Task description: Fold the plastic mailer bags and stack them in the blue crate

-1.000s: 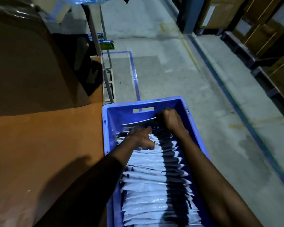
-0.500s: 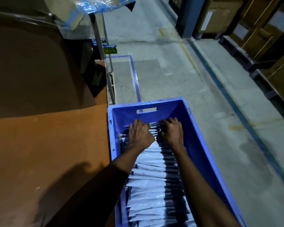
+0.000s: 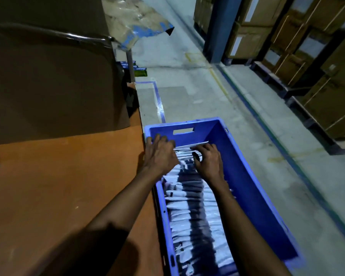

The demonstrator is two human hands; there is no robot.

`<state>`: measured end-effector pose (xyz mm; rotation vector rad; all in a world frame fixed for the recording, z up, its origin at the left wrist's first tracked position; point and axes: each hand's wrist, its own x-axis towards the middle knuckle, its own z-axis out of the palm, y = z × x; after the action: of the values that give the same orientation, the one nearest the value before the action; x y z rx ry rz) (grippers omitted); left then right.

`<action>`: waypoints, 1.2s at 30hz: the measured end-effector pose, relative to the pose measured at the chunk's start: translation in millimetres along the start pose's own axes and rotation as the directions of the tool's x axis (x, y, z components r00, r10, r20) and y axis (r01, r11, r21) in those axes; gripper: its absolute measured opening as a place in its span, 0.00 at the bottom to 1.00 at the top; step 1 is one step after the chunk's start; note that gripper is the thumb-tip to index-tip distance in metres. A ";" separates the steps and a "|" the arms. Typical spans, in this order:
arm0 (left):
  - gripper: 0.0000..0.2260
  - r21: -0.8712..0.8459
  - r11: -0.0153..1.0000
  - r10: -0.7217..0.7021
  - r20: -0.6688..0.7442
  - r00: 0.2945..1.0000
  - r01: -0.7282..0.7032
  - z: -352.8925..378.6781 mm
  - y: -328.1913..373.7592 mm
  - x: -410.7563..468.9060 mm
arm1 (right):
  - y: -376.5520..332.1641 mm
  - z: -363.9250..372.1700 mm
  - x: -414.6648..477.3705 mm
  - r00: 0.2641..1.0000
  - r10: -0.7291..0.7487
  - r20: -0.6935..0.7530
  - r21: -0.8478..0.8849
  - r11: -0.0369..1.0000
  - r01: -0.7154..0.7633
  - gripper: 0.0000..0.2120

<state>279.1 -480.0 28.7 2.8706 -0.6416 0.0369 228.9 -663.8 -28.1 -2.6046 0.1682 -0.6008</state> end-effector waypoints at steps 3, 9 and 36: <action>0.14 -0.067 0.998 0.002 -0.130 0.992 -0.011 -19.7 -39.7 -37.9 | -48.5 -5.6 -14.4 0.997 -0.062 -0.044 0.025 0.998 0.064 0.12; 0.11 -0.122 0.988 -0.116 -0.174 0.978 0.095 -49.1 -137.1 -116.5 | -168.2 3.1 -40.2 0.986 -0.164 -0.024 0.075 0.983 0.165 0.12; 0.26 -0.044 0.880 -0.451 -0.386 0.804 0.473 -49.8 -555.8 -230.1 | -528.1 304.5 -13.3 0.839 -0.356 0.412 0.363 0.908 0.207 0.27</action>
<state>307.4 118.6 -42.7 2.8587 0.1469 0.5403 359.6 -68.2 -33.0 -2.3947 -0.4469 -0.0555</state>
